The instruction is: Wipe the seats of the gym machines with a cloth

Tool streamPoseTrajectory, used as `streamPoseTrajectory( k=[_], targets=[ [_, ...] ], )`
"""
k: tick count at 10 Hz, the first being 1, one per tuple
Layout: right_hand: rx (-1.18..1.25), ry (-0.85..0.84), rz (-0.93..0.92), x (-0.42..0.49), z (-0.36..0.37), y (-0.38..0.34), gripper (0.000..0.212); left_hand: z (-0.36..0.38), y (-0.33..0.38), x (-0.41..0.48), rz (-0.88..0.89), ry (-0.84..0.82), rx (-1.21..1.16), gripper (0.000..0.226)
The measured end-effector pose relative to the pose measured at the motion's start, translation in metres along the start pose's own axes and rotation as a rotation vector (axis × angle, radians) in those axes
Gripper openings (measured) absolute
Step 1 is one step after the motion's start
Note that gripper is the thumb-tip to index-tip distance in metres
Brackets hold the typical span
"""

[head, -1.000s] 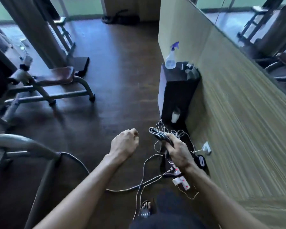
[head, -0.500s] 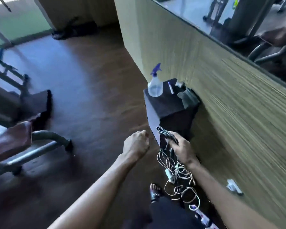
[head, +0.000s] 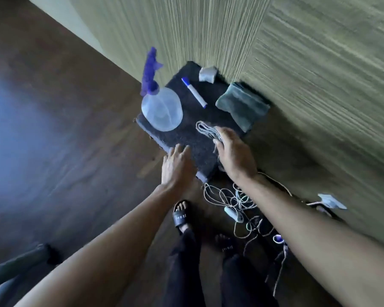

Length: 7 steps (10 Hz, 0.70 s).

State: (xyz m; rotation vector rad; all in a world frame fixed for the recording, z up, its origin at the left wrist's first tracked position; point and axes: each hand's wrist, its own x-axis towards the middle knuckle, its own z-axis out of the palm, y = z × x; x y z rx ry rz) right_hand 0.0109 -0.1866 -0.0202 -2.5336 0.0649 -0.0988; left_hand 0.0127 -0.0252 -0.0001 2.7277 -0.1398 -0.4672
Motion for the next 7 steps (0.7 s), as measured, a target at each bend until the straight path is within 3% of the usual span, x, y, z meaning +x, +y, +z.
streamPoseTrajectory(
  k=[1,2,3,4,7],
  targets=[
    [-0.149,0.137,-0.072,0.024,0.037,0.017,0.036,0.032,-0.021,0.037,0.109,0.113,-0.005,0.043],
    [-0.265,0.140,-0.148,0.029,0.068,0.032,0.039,0.056,-0.035,0.050,0.073,0.077,0.004,0.063],
    [-0.421,-0.026,-0.149,0.015,0.089,0.033,0.049,0.076,-0.046,0.049,0.056,0.082,0.020,0.070],
    [-0.434,-0.069,-0.089,0.013,0.093,0.029,0.051,0.080,-0.048,0.047,0.065,0.100,0.038,0.068],
    [-0.289,-0.401,0.006,0.019,0.046,0.013,0.062,0.033,-0.039,0.012,-0.099,0.012,-0.067,0.061]
  ],
)
